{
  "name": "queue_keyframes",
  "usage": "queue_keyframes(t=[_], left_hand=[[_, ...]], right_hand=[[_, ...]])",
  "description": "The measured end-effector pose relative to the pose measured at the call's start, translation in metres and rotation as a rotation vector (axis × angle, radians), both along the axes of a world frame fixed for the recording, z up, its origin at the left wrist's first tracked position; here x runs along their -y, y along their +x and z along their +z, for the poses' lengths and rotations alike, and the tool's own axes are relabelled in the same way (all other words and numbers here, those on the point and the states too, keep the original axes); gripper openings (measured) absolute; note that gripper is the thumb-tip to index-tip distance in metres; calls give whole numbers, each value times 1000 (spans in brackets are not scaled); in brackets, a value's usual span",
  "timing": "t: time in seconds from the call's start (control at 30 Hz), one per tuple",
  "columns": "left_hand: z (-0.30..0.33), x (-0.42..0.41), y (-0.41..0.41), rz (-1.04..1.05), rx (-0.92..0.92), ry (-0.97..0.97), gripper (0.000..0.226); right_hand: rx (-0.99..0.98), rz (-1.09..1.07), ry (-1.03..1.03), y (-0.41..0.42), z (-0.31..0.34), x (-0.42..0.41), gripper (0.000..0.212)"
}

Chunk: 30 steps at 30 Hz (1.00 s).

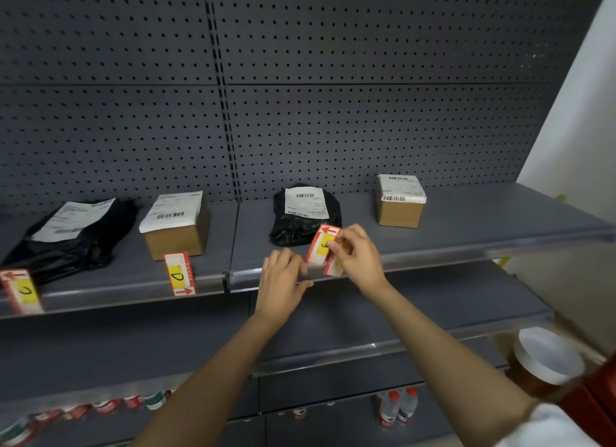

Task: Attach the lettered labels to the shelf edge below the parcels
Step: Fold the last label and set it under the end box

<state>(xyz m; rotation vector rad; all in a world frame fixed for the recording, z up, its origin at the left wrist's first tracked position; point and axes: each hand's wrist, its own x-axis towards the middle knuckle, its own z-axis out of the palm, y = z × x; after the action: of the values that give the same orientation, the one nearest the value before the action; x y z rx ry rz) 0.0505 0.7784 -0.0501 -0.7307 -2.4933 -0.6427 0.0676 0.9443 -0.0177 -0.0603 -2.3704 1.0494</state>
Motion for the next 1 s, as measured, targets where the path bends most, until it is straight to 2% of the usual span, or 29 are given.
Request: queue_keyframes(t=[0.1,0.23,0.37,0.47,0.53,0.67,0.83,1.0], left_hand=[[1,2,3,9,11,49,24],[-1,5,4,30,13,58,22],[3,6,6,26,10,100,29],[8,-1,11,-30,12,102,27],[8,-11,16,-82,25,104,26],[1,-34,26,-182,67,133,27],[-8,-57,31,-221,103,134,27],[4,-90,30,-211,92,154,24]], right_hand=[[25,7,16,-2,-4,5,14],[70,65,210,-1,-9,9,16],[10,46,143,6,-6,2,23],[-83,-97,40,12,-6,-9,33],[-62,-168,-23,14,-9,-18,42],[89,-126,86,13,-12,-26,19],[80,-140,173,20,-7,-39,17],[95,-208,213,30,-5,-90,18]])
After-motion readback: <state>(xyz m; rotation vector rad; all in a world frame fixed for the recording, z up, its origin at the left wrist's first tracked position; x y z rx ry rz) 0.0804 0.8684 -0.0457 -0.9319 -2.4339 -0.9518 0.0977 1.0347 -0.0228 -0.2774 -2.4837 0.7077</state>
